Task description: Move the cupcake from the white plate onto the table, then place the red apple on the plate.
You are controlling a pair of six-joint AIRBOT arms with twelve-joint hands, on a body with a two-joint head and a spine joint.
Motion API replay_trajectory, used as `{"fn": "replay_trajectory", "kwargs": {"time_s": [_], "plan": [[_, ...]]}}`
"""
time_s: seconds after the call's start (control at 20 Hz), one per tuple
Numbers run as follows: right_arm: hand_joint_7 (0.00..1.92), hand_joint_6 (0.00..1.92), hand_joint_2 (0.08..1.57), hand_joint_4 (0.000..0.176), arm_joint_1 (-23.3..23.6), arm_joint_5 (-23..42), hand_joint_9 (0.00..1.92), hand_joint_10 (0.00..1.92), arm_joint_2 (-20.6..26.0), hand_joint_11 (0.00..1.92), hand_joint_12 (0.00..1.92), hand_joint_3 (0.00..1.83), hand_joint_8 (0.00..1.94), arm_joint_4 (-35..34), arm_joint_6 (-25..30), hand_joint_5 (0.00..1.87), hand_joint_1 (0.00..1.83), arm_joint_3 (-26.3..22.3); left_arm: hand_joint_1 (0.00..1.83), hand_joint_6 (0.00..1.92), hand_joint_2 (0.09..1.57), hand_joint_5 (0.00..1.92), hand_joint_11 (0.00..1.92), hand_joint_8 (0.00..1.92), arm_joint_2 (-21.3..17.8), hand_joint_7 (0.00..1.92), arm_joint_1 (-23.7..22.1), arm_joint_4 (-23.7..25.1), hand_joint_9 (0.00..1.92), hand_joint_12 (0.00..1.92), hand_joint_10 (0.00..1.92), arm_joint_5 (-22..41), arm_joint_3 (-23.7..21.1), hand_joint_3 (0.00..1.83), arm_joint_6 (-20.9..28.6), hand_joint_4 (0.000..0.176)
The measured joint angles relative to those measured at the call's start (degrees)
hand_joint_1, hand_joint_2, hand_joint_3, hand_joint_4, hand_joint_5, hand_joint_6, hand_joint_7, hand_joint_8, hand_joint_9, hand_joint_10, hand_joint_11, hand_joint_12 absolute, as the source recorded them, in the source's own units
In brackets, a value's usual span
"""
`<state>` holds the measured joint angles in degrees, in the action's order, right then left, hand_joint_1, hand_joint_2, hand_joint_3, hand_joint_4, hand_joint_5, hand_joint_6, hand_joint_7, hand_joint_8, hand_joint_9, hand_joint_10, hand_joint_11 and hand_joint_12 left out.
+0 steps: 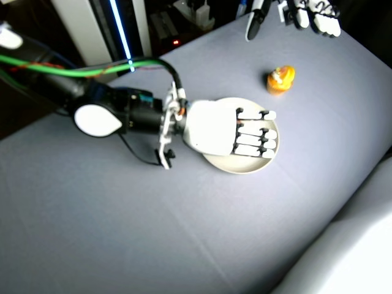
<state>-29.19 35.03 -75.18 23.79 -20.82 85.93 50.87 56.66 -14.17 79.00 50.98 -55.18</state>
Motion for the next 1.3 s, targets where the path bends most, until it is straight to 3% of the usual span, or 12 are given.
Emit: {"fn": "replay_trajectory", "kwargs": {"time_s": [0.15,0.5,0.65,0.75,0.85,0.95,1.0,1.1,1.15,1.2,1.25,1.3], "plan": [[0.0,0.0,0.86,0.176,-1.92,6.51,0.0,0.0,5.31,0.0,0.0,0.01,0.0,-5.29,-1.6,0.0,0.66,-3.48,0.87,0.01,0.84,0.05,0.0,0.0,-0.02,0.03,0.5,-0.31,0.0,0.05,0.0,0.52,-0.15,0.0,0.24,0.161],[0.0,0.0,0.91,0.171,-14.47,23.91,0.0,0.0,15.85,0.0,0.0,0.01,0.0,-19.1,-5.2,0.0,0.91,-12.63,0.84,0.0,0.89,0.01,0.0,0.0,-0.5,0.02,2.27,-1.31,0.0,0.0,0.0,2.8,-0.37,0.01,2.21,0.153],[0.0,0.0,0.92,0.176,-21.05,32.65,0.0,0.0,18.8,0.0,0.0,0.01,0.0,-23.74,-6.36,0.0,0.83,-16.94,0.84,0.0,0.87,0.0,0.04,0.01,-1.29,0.05,2.56,-2.27,0.05,0.02,0.02,4.59,-0.48,0.0,2.64,0.174],[0.04,0.0,1.05,0.176,-25.9,40.3,0.03,0.0,20.7,0.02,0.01,0.02,0.0,-25.9,-6.56,0.02,0.68,-19.82,0.9,0.0,0.93,0.0,0.0,0.0,-1.44,0.0,2.91,-2.14,0.0,0.0,0.0,5.84,-0.83,0.02,3.45,0.11],[0.31,0.01,1.26,0.035,-31.01,48.35,0.31,0.03,21.14,0.28,0.14,0.01,0.02,-30.08,-6.67,0.16,0.64,-21.73,0.64,0.01,1.02,0.1,0.02,0.0,-1.44,0.09,3.61,-1.68,0.08,0.24,0.0,7.34,-1.16,0.01,3.67,0.097],[0.37,0.01,1.35,0.0,-33.73,52.92,0.49,0.02,21.35,0.43,0.23,0.01,0.0,-31.93,-6.54,0.32,0.59,-22.69,0.41,0.08,1.25,0.5,0.02,0.0,-1.44,0.14,3.98,-1.51,0.14,0.27,0.01,8.2,-1.36,0.02,4.42,0.064],[0.26,0.04,1.41,0.002,-33.75,54.38,0.42,0.0,21.35,0.26,0.4,0.02,0.0,-32.17,-6.51,0.61,0.54,-23.04,0.26,0.1,1.26,0.57,0.0,0.0,-1.46,0.14,3.98,-1.09,0.06,0.05,0.01,8.92,-1.44,0.01,4.79,0.132],[0.17,0.0,1.36,0.103,-33.68,58.03,0.22,0.0,21.53,0.01,0.31,0.0,0.0,-30.6,-6.51,0.42,0.49,-23.37,0.15,0.03,1.27,0.36,0.0,0.01,-1.86,0.04,3.76,1.14,0.0,0.0,0.0,11.02,-1.75,0.01,5.51,0.174],[0.03,0.01,1.33,0.086,-33.22,58.51,0.04,0.0,21.77,0.0,0.06,0.0,0.0,-29.16,-6.67,0.25,0.1,-23.71,0.24,0.01,1.31,0.27,0.04,0.01,-2.32,0.15,2.62,2.45,0.12,0.03,0.02,11.37,-1.88,0.01,5.42,0.062],[0.01,0.0,1.19,0.077,-32.65,58.51,0.01,0.0,21.88,0.0,0.01,0.0,0.0,-29.03,-7.76,0.14,0.02,-24.5,0.23,0.0,1.32,0.23,0.01,0.0,-2.51,0.15,0.59,3.08,0.2,0.2,0.02,11.82,-1.75,0.0,4.59,0.018],[0.23,0.02,1.17,0.08,-32.06,58.62,0.18,0.02,21.88,0.08,0.06,0.0,0.02,-28.13,-8.11,0.29,0.49,-24.79,0.49,0.0,1.31,0.32,0.0,0.0,-2.58,0.27,-1.22,3.87,0.31,0.73,0.02,13.25,-1.38,0.01,4.35,0.0],[0.14,0.01,1.3,0.119,-31.45,58.73,0.06,0.01,21.88,0.02,0.01,0.04,0.01,-27.41,-8.26,0.14,0.38,-24.87,0.45,0.02,1.34,0.5,0.32,0.06,-2.95,0.57,-1.79,4.2,0.61,1.09,0.13,13.88,-1.36,0.0,4.79,0.0]]}}
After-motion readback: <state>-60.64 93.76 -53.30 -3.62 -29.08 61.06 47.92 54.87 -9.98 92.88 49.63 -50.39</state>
